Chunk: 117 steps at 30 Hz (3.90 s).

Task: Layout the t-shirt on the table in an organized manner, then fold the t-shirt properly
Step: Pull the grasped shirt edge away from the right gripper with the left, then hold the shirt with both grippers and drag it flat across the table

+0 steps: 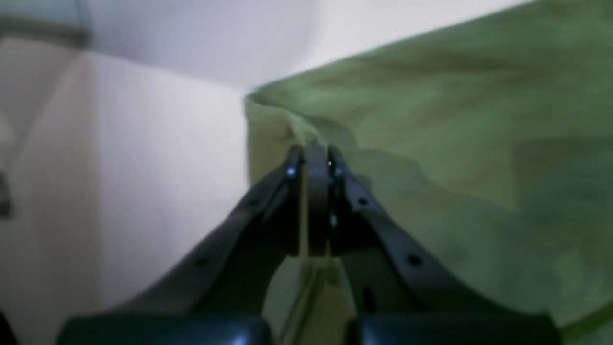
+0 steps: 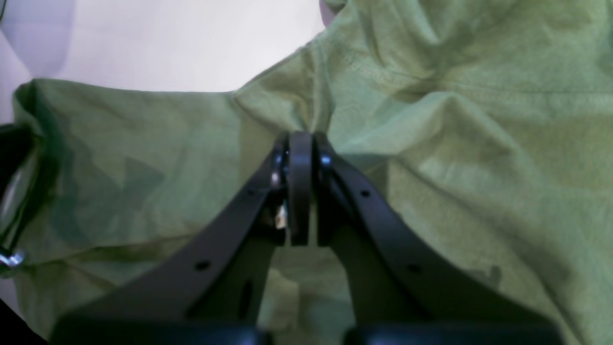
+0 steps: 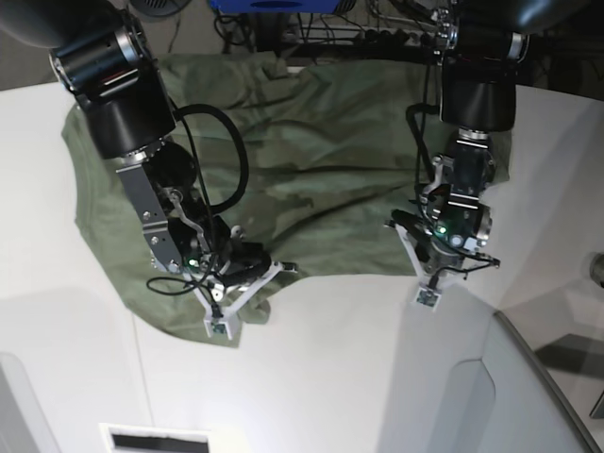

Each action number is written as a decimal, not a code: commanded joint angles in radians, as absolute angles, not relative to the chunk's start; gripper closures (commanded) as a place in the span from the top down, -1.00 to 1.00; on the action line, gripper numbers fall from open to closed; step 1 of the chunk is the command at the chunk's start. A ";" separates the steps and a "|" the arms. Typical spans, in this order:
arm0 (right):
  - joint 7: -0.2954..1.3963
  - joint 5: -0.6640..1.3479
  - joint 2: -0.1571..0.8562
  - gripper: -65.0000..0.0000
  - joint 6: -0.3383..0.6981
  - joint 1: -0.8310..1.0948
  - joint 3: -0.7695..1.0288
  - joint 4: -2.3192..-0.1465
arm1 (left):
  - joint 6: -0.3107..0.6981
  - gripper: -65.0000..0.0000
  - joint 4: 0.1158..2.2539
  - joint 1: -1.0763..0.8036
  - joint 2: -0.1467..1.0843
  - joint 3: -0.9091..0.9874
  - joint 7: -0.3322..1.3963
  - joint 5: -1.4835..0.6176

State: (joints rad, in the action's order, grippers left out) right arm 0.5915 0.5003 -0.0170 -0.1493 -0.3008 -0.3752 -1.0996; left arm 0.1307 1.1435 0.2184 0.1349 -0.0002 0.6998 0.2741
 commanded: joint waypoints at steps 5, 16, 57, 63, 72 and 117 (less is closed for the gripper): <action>0.575 0.509 -0.022 -1.00 -0.147 -0.331 -0.374 -1.118 | 0.125 -1.00 1.164 0.236 0.183 0.002 0.690 0.278; 0.572 0.507 -0.022 -1.00 -0.147 -0.331 -0.374 -1.118 | 0.125 -1.00 1.164 0.214 0.302 0.002 0.688 0.277; 0.568 0.507 -0.024 -1.00 -0.147 -0.331 -0.374 -1.119 | 0.125 -1.00 0.929 0.492 0.367 -0.110 0.495 0.280; 0.568 0.507 -0.024 -1.00 -0.147 -0.331 -0.374 -1.119 | 0.125 -1.00 0.929 0.527 0.371 -0.116 0.493 0.280; 0.568 0.507 -0.024 -1.00 -0.147 -0.343 -0.374 -1.119 | 0.125 -1.00 0.928 0.544 0.371 -0.116 0.492 0.280; 0.704 0.504 0.183 -0.98 -0.142 -0.173 0.085 -1.063 | 0.127 -1.00 1.124 0.139 0.361 -0.007 0.423 0.088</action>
